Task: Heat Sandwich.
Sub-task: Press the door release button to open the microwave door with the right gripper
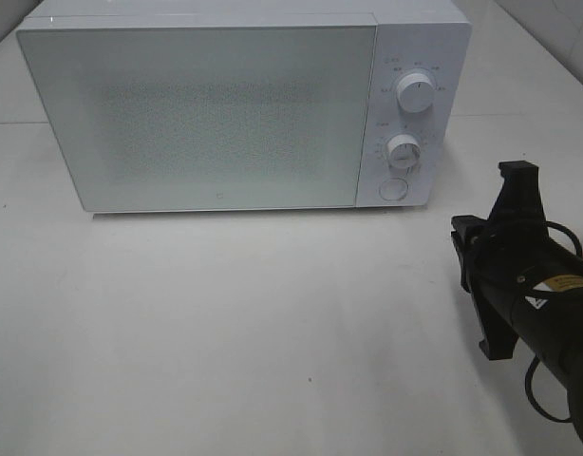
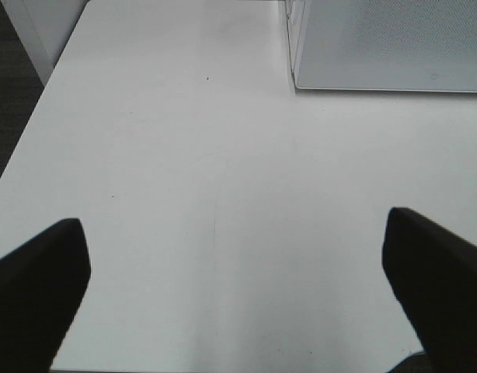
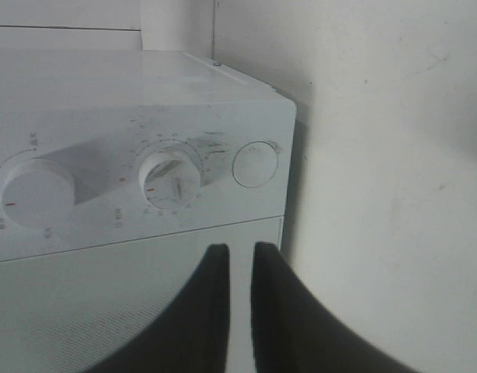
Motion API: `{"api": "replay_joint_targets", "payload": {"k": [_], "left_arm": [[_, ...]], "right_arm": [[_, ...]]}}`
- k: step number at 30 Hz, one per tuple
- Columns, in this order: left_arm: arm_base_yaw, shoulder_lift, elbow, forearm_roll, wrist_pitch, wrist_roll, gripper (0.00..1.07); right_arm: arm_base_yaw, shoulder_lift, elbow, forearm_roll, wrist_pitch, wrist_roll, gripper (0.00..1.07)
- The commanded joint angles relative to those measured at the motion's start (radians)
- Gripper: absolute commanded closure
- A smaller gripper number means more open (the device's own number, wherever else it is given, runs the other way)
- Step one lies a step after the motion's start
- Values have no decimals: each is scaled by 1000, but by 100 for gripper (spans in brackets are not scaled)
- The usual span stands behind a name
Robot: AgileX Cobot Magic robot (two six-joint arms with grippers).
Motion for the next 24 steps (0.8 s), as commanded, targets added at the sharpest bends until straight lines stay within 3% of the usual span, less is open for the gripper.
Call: {"api": "replay_joint_targets", "payload": {"k": [1,19,24], "left_arm": [[2,-17,1,1,-15,-1,9],[2,-17,1,1,-15,-1,9],[2,-17,1,1,-15,-1,9]], "right_arm": [[1,-2,-9,-16,20,-34,107],[-2,-2,-9,-41,45,-84,107],[-63,21,-28,-89,52,-87,107]]}}
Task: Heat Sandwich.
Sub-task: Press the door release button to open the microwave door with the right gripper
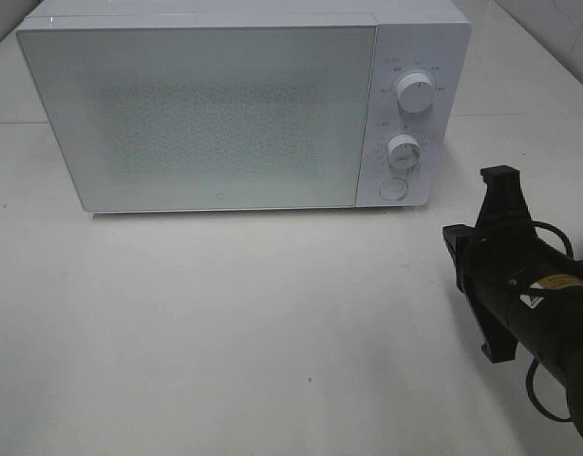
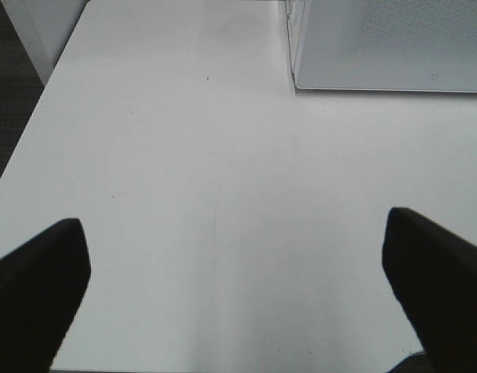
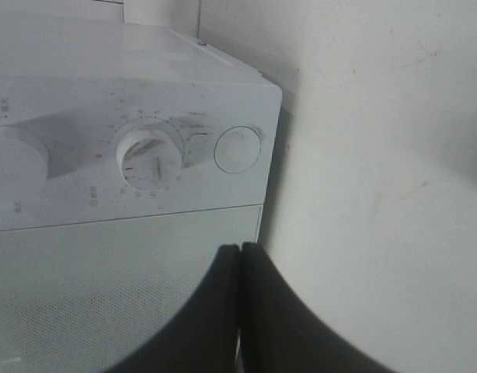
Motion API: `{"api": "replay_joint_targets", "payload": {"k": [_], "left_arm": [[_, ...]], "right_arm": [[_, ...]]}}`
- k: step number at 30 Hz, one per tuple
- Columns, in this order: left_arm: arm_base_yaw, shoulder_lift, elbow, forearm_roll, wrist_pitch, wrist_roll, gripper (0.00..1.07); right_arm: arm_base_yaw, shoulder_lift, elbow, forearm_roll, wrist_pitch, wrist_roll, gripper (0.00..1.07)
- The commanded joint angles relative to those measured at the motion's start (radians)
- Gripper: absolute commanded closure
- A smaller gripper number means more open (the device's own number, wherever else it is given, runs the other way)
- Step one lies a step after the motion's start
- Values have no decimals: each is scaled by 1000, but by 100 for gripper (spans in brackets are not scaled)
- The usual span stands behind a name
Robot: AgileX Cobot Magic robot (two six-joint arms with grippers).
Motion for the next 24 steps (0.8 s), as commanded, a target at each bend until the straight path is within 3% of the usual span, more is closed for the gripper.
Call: {"api": "replay_joint_targets", "payload": {"k": [1,7,24], "left_arm": [[2,-17,1,1,-15,-1,9],[2,-17,1,1,-15,-1,9],[2,-17,1,1,-15,-1,9]], "right_arm": [[-57,27,-25,-61,12,-11,107],[-140,110,-101,-195,39,50,107],[-187,296,-294,-236,40,75,107]]}}
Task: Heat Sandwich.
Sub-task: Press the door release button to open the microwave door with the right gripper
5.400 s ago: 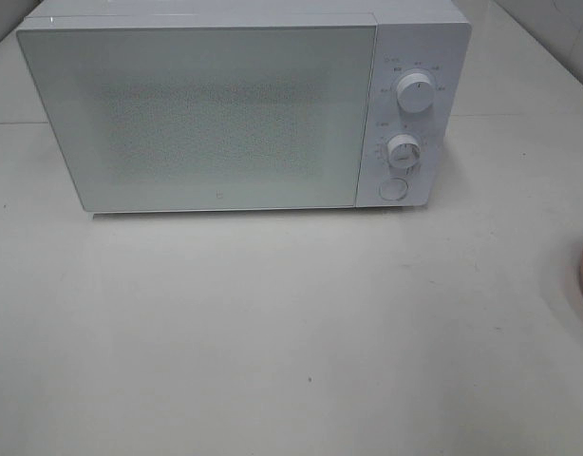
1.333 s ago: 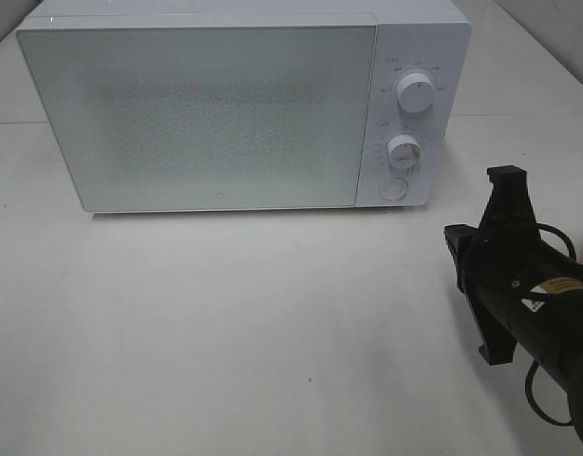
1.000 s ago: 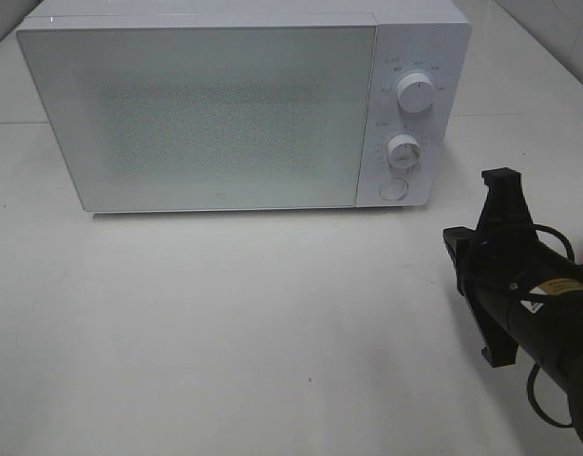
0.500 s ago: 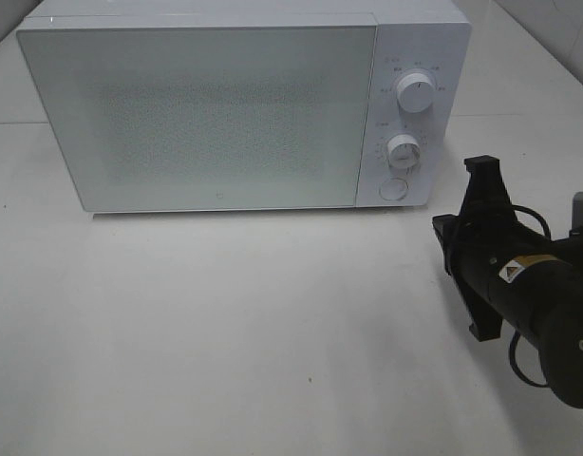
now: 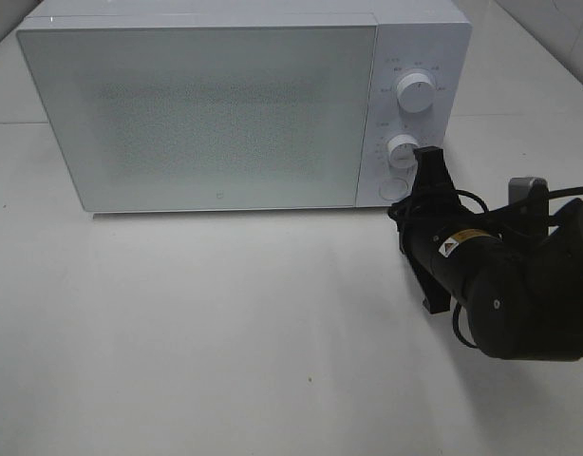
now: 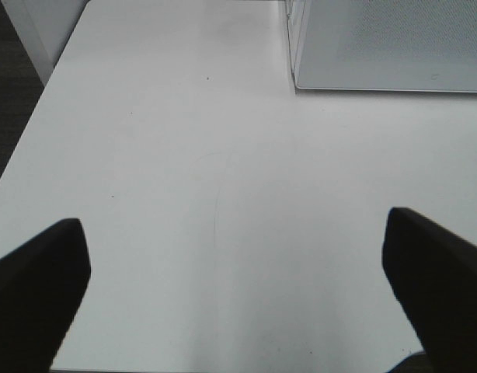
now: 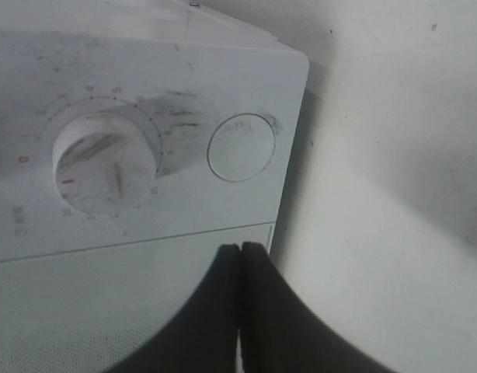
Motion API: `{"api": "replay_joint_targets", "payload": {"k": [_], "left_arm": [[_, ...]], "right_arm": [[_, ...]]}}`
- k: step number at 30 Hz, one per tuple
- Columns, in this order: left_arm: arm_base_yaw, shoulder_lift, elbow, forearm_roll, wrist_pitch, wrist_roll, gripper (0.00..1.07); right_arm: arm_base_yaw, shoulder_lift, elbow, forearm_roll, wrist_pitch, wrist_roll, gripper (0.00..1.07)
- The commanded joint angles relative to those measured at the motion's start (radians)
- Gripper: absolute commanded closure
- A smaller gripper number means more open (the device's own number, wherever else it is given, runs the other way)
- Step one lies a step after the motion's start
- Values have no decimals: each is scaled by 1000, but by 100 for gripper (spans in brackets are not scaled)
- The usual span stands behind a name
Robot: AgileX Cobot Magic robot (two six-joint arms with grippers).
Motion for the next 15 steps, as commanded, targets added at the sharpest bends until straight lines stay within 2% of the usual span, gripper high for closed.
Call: {"api": "replay_joint_targets", "payload": {"k": [1,8,15], "left_arm": [[2,-17,1,1,-15,-1,9],[2,-17,1,1,-15,-1,9],[2,-17,1,1,-15,-1,9]], "right_arm": [[-32,29,-47,-34,2,16,107],[-75,72,-114,-95,16,35,107],[-77,110,-164,-90,56,47,107]]}}
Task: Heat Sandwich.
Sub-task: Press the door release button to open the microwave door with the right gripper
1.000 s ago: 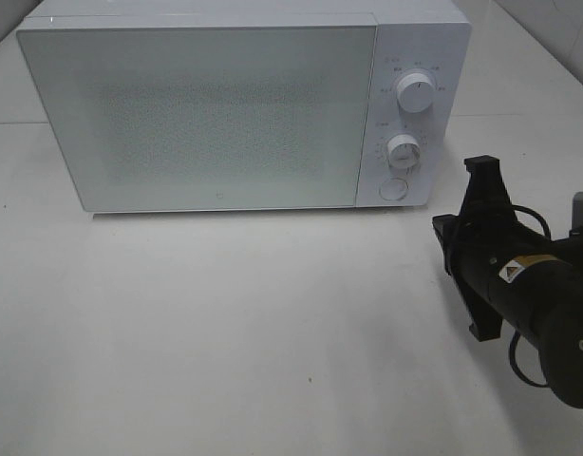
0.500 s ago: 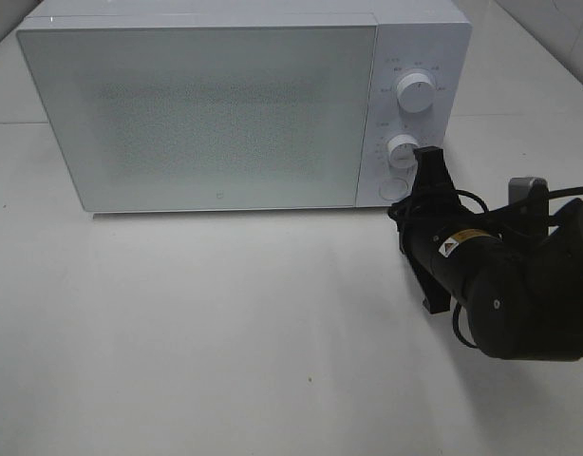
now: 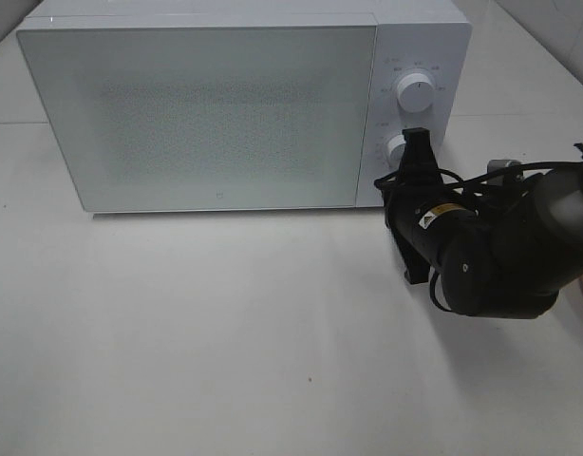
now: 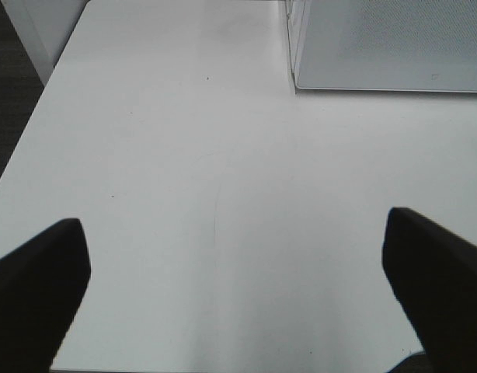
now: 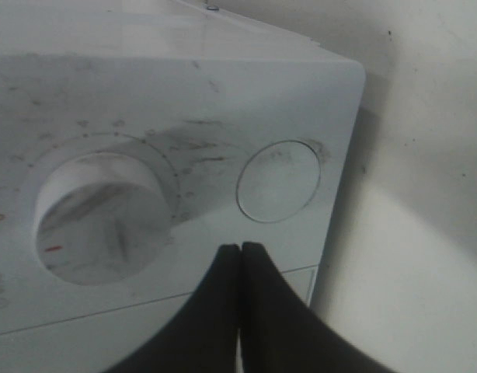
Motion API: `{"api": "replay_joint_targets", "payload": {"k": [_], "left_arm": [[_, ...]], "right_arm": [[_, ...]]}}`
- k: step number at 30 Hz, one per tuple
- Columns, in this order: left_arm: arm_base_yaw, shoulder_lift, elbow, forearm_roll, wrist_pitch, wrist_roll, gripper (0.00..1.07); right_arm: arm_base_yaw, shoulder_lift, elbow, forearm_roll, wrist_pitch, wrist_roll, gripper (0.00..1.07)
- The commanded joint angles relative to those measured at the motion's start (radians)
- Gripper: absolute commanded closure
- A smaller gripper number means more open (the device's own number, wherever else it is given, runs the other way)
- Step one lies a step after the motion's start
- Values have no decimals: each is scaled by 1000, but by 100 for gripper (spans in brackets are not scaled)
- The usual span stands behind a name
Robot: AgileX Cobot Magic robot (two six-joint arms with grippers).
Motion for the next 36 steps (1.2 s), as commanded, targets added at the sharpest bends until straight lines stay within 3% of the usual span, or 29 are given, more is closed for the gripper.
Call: {"api": "replay_joint_targets", "payload": {"k": [1,19,36], "left_arm": [[2,-17,1,1,-15,-1,9],[2,-17,1,1,-15,-1,9],[2,-17,1,1,-15,-1,9]], "right_arm": [[-4,22,-23,-6,37,14,107],[-62,85,-135,-5,40,-18,107],[-62,113,-198,37,-177,-40,107]]}}
